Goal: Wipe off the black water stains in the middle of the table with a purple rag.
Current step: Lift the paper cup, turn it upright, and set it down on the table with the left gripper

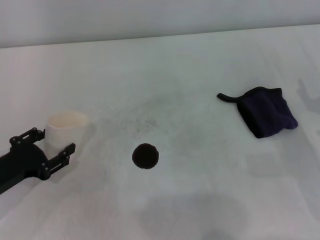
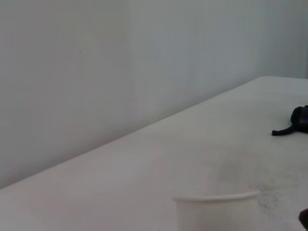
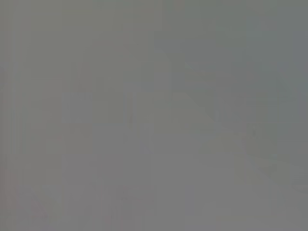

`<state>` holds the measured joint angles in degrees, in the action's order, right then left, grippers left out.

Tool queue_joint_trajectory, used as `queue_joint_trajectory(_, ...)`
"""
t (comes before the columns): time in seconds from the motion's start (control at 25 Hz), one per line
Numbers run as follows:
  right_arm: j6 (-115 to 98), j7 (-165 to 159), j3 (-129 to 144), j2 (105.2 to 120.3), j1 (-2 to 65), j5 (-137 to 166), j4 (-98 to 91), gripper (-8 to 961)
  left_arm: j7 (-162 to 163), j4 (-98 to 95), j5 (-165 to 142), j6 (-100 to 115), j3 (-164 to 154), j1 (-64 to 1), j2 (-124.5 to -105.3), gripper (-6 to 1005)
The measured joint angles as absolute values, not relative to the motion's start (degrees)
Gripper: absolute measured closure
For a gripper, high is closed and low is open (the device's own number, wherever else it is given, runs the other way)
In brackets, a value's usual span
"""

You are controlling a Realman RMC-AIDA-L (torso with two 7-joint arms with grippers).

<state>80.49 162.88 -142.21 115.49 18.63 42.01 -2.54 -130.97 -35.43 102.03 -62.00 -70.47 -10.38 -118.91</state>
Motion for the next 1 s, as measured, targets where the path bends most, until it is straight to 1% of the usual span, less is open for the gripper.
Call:
queue_joint_trajectory(0.4, 80.6, 162.5, -142.2, 115.49, 18.6, 42.0, -2.4, 84, -132.5, -31.9, 102.2, -60.6, -70.4, -10.9, -118.91, 340)
queue_joint_trajectory(0.88, 80.5, 162.5, -142.2, 115.49, 18.7, 42.0, -2.4, 87, -138.4, -31.8, 107.6, -60.9, -70.4, -9.7, -119.18, 329)
queue_joint_trajectory(1.0, 80.5, 162.5, -142.2, 115.49, 18.8, 42.0, -2.4, 92, -138.8, -31.7, 107.8, -60.7, -70.4, -9.7, -119.13, 222)
